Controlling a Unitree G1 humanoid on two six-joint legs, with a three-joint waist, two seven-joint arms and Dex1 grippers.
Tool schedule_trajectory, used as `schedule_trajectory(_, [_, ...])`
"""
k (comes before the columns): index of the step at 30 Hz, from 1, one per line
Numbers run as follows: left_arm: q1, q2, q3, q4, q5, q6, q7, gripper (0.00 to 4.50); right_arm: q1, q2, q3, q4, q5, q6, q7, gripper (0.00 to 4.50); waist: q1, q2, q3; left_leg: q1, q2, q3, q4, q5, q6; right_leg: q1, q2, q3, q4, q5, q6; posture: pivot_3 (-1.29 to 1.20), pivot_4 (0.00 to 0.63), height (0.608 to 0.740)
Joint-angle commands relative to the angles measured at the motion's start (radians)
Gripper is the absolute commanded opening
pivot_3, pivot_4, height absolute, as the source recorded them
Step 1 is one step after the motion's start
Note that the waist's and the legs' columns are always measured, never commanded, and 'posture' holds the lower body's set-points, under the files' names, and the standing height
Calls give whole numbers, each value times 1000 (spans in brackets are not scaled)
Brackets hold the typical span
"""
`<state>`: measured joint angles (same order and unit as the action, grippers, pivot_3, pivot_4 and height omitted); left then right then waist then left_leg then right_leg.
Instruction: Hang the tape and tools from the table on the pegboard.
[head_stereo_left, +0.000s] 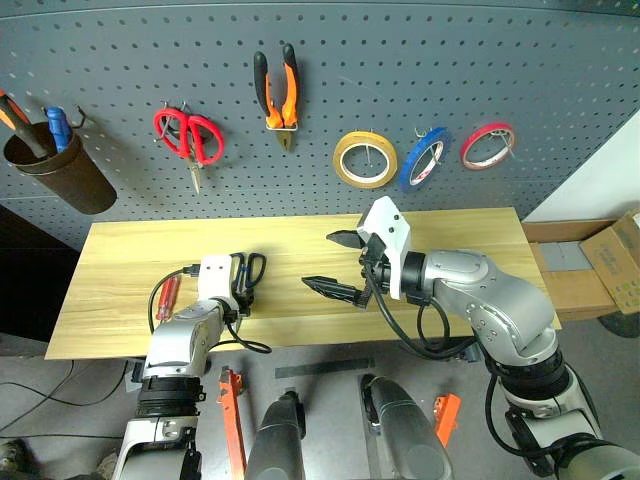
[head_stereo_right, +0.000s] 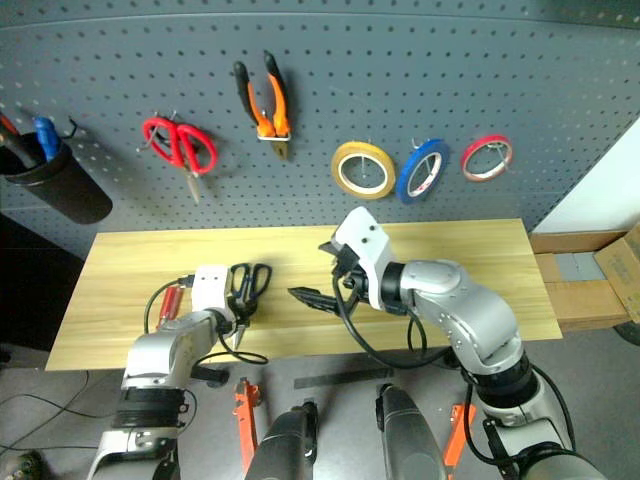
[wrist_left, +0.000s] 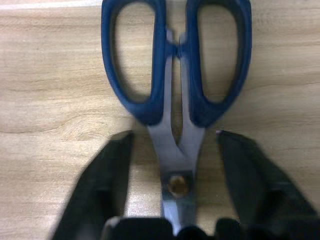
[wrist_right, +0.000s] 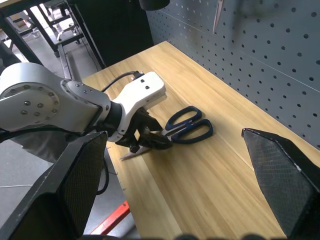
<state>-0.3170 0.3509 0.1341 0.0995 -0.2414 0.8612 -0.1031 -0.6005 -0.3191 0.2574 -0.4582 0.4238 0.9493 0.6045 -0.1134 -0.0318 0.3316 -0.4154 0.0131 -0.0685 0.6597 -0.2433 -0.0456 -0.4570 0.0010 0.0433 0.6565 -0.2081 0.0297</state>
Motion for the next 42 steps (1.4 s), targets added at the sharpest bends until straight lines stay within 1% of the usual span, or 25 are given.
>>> schedule_trajectory(1, [78,11,11,-87,-4,-21,-40,1151,-8,-6,-20,-42,16,-8,-6,4500,-1,0,0,0,0,0,0,0,0,0,0,0,0,0,0,-214,348,740])
schedule_trajectory(3, [117,18,13,-151,-7,-35,-59,597,-7,-9,-22,-43,10,-28,-5,4500,-1,0,0,0,0,0,0,0,0,0,0,0,0,0,0,-216,347,740])
schedule_trajectory(4, [157,26,21,-216,-18,-36,-79,469,-5,-13,-24,-44,-6,-67,-5,4500,-2,0,0,0,0,0,0,0,0,0,0,0,0,0,0,-216,347,740])
schedule_trajectory(7, [272,59,53,-380,-26,-98,-128,457,3,-29,-29,-44,-27,-153,12,4500,-9,-1,1,-1,1,1,-2,0,-1,-1,0,1,-2,0,0,-215,347,740])
schedule_trajectory(13, [425,92,106,-633,-70,-268,-244,451,1,-38,-35,-23,-43,-329,63,4500,-2,-1,2,-1,1,2,-10,0,-1,-1,-1,1,-10,0,1,-204,342,740])
schedule_trajectory(16, [461,108,148,-715,-45,-355,-252,451,-4,-35,-35,-2,-61,-433,98,4500,0,-1,2,-1,1,5,-14,0,-1,-3,-3,2,-13,0,1,-194,343,740])
schedule_trajectory(19, [442,125,181,-759,-29,-404,-240,451,-14,-33,-33,29,-74,-510,126,4500,2,-1,2,-1,1,5,-15,-1,-1,-3,-3,2,-13,0,1,-177,340,740])
schedule_trajectory(22, [405,128,209,-767,-43,-415,-227,451,-25,-21,-33,60,-90,-548,126,4500,2,-1,2,-1,1,5,-14,-1,-1,-3,-3,2,-13,0,1,-171,338,740])
schedule_trajectory(26, [283,139,269,-708,-92,-391,-215,451,-60,5,-33,118,-117,-589,108,4500,2,-2,2,-1,1,6,-13,0,-1,-3,-2,2,-12,0,2,-167,338,740])
schedule_trajectory(29, [208,162,262,-639,-90,-403,-231,451,-76,12,-33,140,-131,-598,106,4500,2,-2,2,0,1,6,-13,0,-1,-3,-1,2,-11,0,2,-171,339,740])
schedule_trajectory(32, [140,165,280,-569,-102,-396,-221,451,-85,12,-34,159,-150,-605,103,4500,2,-2,2,-1,1,6,-13,0,-1,-3,-2,2,-11,0,1,-189,343,740])
schedule_trajectory(36, [92,153,279,-487,-112,-399,-214,451,-85,10,-40,165,-166,-602,95,4500,1,-2,2,-1,1,6,-14,-1,-1,-3,-2,2,-11,3,-3,-196,345,740])
schedule_trajectory(42, [43,126,249,-424,-119,-401,-201,451,-92,9,-43,171,-184,-594,78,4500,1,-2,2,-2,0,5,-14,-1,-1,-3,-3,1,-11,3,-3,-197,346,740])
